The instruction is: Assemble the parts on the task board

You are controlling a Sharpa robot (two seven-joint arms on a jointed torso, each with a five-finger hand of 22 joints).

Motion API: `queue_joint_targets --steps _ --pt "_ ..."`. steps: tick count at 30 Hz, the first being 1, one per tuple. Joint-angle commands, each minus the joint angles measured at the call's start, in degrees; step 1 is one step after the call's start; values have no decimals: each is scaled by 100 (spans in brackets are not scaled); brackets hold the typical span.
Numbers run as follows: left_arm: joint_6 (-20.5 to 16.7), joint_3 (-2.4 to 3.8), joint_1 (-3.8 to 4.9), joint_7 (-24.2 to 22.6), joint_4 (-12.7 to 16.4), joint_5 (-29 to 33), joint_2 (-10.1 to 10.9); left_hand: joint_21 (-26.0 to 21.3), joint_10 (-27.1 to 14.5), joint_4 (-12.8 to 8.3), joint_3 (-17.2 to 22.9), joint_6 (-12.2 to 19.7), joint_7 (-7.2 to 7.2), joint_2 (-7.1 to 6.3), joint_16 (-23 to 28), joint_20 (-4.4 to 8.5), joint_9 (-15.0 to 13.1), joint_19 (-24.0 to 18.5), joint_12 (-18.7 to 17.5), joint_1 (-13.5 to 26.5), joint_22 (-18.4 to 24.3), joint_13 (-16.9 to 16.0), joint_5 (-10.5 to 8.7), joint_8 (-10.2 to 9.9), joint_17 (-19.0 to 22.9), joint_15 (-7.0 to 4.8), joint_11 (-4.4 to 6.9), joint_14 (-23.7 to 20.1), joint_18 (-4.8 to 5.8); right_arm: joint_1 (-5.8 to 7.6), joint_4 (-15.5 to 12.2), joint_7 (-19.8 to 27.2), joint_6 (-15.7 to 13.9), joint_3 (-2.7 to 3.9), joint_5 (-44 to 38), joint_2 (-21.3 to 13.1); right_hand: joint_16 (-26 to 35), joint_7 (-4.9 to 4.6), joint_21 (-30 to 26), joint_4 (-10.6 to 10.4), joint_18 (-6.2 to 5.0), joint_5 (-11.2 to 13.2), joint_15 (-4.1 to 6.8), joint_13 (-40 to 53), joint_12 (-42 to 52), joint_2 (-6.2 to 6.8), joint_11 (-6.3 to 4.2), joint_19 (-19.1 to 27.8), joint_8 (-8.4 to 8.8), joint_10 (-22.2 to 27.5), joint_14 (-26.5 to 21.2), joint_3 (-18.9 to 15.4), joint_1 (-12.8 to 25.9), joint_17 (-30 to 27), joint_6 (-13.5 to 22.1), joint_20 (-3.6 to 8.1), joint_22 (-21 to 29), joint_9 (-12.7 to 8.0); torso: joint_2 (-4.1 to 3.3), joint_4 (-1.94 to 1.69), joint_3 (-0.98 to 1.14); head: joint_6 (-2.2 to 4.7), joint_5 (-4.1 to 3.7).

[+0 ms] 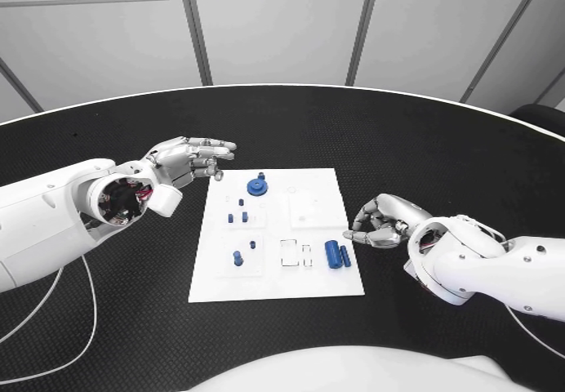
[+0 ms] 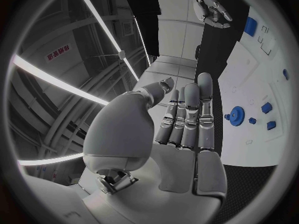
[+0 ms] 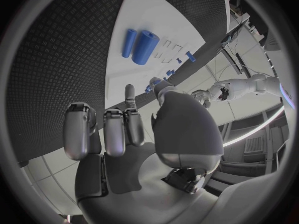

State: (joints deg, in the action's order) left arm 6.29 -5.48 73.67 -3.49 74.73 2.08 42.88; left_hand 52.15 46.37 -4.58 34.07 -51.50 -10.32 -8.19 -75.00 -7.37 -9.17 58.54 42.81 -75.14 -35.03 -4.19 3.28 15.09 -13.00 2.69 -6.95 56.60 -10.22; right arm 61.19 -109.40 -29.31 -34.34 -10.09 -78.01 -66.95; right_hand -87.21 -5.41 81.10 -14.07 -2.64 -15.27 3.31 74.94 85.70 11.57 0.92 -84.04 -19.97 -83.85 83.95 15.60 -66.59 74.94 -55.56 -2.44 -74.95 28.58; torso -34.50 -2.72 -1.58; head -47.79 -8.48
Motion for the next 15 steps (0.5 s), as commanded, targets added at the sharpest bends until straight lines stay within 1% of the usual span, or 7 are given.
queue_joint_targets --steps 1,2,6,8,10,11,15 --pt "-3 0 0 0 12 0 12 -31 -37 45 0 19 -30 49 20 -36 -9 -2 -27 28 5 -5 -10 -28 6 8 -11 -17 -40 -51 16 -18 -4 -2 -19 79 -42 1 47 -1 80 -21 2 990 22 16 -10 -410 -27 -274 520 -40 -47 1041 26 14 -998 9 -8 1 2 -8 -7" --pt "-4 0 0 -1 16 0 15 -31 -37 45 0 19 -30 49 20 -36 -9 -2 -27 28 5 -5 -10 -28 6 8 -11 -17 -40 -68 26 -22 1 -3 -24 118 -42 1 47 -1 80 -21 2 990 22 16 -10 -410 -27 -274 520 -40 -47 1041 26 14 -998 9 -11 2 8 -7 -6" --pt "-6 0 0 0 37 0 36 -31 -37 45 0 19 -30 49 20 -36 -9 -2 -27 28 5 -5 -10 -28 6 8 -11 -17 -40 -126 65 -25 20 -5 -36 243 -45 -3 35 -2 77 -23 -1 973 6 23 -7 -407 -23 -260 520 -53 -58 1045 44 11 -992 17 -15 -9 9 -9 -15" --pt "-9 0 0 -1 44 0 48 -31 -37 45 0 19 -30 49 20 -36 -9 -2 -27 28 5 -5 -10 -28 6 8 -11 -17 -40 -170 92 -24 45 -5 -39 311 -47 -6 29 -3 75 -23 -3 964 -2 24 -4 -405 -20 -253 520 -58 -64 1048 54 10 -989 20 -19 -12 12 -11 5" --pt "-14 0 0 -1 49 0 59 -31 -37 45 0 19 -30 49 20 -36 -9 -2 -27 28 5 -5 -10 -28 6 8 -11 -17 -40 -208 127 -31 76 -5 -41 374 -43 -10 23 -3 74 -22 -6 951 -15 28 -1 -403 -16 -241 518 -67 -72 1039 67 8 -987 25 -17 -6 20 -32 27" --pt "-13 0 0 -1 53 0 64 -31 -37 45 0 19 -30 49 20 -36 -9 -2 -27 28 5 -5 -10 -28 6 8 -11 -17 -40 -234 144 -33 86 -6 -41 407 -43 -10 23 -3 74 -22 -6 951 -15 28 -1 -403 -16 -241 518 -67 -72 1039 67 8 -987 25 -19 -6 20 -37 34" --pt "-13 0 1 0 62 0 80 -31 -37 45 0 19 -30 49 20 -36 -9 -2 -27 28 5 -5 -10 -28 6 8 -11 -17 -40 -322 173 -45 66 -5 -152 505 -41 -22 1 -14 69 -19 -14 895 -64 37 10 -396 -3 -197 516 -94 -77 1035 106 2 -976 34 -22 1 32 -42 59"
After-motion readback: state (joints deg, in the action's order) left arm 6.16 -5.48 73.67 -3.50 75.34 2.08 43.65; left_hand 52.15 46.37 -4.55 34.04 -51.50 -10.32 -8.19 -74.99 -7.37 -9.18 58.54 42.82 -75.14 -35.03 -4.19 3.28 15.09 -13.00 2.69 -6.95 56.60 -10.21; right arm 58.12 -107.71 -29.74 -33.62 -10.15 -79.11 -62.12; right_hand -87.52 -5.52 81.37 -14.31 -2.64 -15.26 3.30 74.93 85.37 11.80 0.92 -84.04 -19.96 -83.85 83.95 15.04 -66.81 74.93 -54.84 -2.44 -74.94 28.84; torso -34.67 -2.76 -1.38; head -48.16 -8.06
